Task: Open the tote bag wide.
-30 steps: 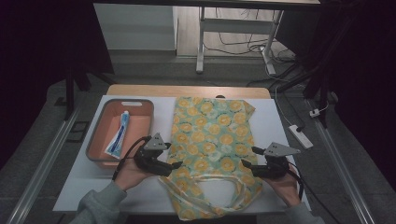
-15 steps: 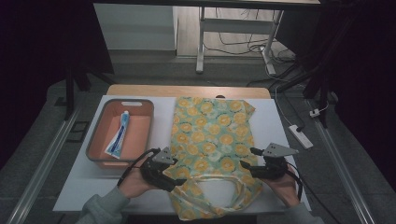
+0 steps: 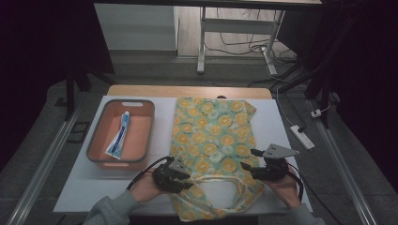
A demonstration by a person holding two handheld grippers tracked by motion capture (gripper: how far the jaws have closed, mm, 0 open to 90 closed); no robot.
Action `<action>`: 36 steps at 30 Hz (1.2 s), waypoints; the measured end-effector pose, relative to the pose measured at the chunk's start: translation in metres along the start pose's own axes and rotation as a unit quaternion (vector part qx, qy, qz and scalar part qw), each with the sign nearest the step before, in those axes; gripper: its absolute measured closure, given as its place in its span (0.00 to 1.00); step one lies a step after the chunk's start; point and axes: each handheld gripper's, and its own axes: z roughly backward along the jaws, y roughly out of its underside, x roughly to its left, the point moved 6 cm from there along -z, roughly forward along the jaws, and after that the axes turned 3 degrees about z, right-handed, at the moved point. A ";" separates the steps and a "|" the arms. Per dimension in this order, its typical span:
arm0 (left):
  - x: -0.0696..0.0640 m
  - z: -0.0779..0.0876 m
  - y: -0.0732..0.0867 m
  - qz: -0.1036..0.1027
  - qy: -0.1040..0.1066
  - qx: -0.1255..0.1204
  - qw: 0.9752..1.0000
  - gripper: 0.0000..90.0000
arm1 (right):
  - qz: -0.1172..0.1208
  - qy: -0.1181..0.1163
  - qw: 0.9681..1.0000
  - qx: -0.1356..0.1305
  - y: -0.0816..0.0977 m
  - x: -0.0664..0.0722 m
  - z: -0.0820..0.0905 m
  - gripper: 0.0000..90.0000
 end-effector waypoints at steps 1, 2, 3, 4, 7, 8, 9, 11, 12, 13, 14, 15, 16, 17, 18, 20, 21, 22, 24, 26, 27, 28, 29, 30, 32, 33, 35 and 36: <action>0.000 0.000 0.000 0.000 0.000 0.000 1.000 0.87 | 0.000 0.000 1.000 0.000 0.000 0.000 0.000 0.36; 0.002 0.000 0.000 0.005 0.001 0.002 1.000 0.95 | 0.000 -0.001 1.000 0.001 0.000 0.000 0.000 0.36; 0.002 0.000 0.000 0.005 0.001 0.002 1.000 0.98 | 0.000 -0.001 1.000 0.001 0.000 0.000 0.000 0.36; 0.003 0.002 -0.002 0.010 0.007 -0.008 1.000 0.98 | 0.000 -0.002 1.000 0.002 0.001 0.000 -0.001 0.36; 0.003 0.009 -0.006 0.013 0.014 -0.031 0.999 0.99 | 0.002 -0.004 1.000 0.004 0.000 0.001 -0.001 0.36; 0.005 0.021 -0.013 0.024 0.015 -0.069 0.997 0.99 | 0.003 -0.005 1.000 0.004 0.000 0.001 -0.001 0.36; 0.005 0.021 -0.013 0.024 0.015 -0.069 0.997 0.99 | 0.003 -0.005 1.000 0.004 0.000 0.001 -0.001 0.36; 0.009 0.034 -0.020 0.035 0.019 -0.104 0.994 0.99 | 0.004 -0.007 1.000 0.005 0.000 0.002 -0.001 0.36; 0.011 0.045 -0.027 0.037 0.015 -0.127 0.991 0.99 | 0.004 -0.008 1.000 0.005 0.000 0.003 -0.001 0.36; 0.011 0.045 -0.027 0.037 0.015 -0.127 0.991 0.99 | 0.004 -0.008 1.000 0.005 0.000 0.003 -0.001 0.36; 0.014 0.052 -0.033 0.038 0.008 -0.142 0.989 0.99 | 0.005 -0.011 1.000 0.005 -0.002 0.004 -0.001 0.36; 0.014 0.052 -0.033 0.038 0.008 -0.142 0.989 0.99 | 0.005 -0.011 1.000 0.005 -0.002 0.004 -0.001 0.36; 0.017 0.057 -0.037 0.042 0.003 -0.153 0.987 0.99 | 0.008 -0.018 1.000 0.003 -0.005 0.008 0.001 0.36; 0.017 0.057 -0.037 0.042 0.003 -0.153 0.987 0.99 | 0.008 -0.018 1.000 0.003 -0.005 0.008 0.001 0.36; 0.021 0.061 -0.039 0.049 -0.007 -0.161 0.986 0.99 | 0.017 -0.027 0.999 0.002 -0.010 0.014 0.003 0.36; 0.027 0.063 -0.039 0.059 -0.013 -0.167 0.984 0.99 | 0.022 -0.042 0.999 0.002 -0.014 0.023 0.005 0.36; 0.027 0.063 -0.039 0.059 -0.013 -0.167 0.984 0.99 | 0.022 -0.042 0.999 0.002 -0.014 0.023 0.005 0.36; 0.032 0.066 -0.038 0.069 -0.017 -0.172 0.982 0.99 | 0.029 -0.057 0.998 0.003 -0.015 0.031 0.009 0.36; 0.037 0.069 -0.036 0.081 -0.019 -0.178 0.981 0.99 | 0.031 -0.068 0.997 0.008 -0.013 0.036 0.012 0.36; 0.039 0.070 -0.035 0.084 -0.017 -0.180 0.980 0.99 | 0.030 -0.083 0.996 0.013 -0.010 0.043 0.017 0.36; 0.040 0.070 -0.034 0.087 -0.015 -0.180 0.980 0.99 | 0.031 -0.088 0.995 0.018 -0.008 0.047 0.019 0.35; 0.043 0.070 -0.033 0.090 -0.016 -0.180 0.979 0.99 | 0.036 -0.093 0.995 0.023 -0.005 0.050 0.020 0.34; 0.043 0.070 -0.033 0.090 -0.016 -0.180 0.979 0.99 | 0.036 -0.093 0.995 0.023 -0.005 0.050 0.020 0.34; 0.043 0.070 -0.033 0.090 -0.017 -0.180 0.979 0.99 | 0.039 -0.096 0.994 0.036 0.001 0.057 0.021 0.31; 0.044 0.071 -0.033 0.091 -0.019 -0.180 0.979 0.99 | 0.042 -0.101 0.993 0.044 0.004 0.060 0.021 0.30; 0.044 0.071 -0.033 0.092 -0.020 -0.182 0.979 0.99 | 0.047 -0.105 0.992 0.052 0.007 0.064 0.021 0.28; 0.045 0.072 -0.032 0.094 -0.020 -0.184 0.978 0.99 | 0.052 -0.108 0.991 0.064 0.012 0.068 0.023 0.27; 0.046 0.072 -0.032 0.096 -0.018 -0.186 0.978 0.99 | 0.052 -0.103 0.991 0.072 0.014 0.068 0.022 0.27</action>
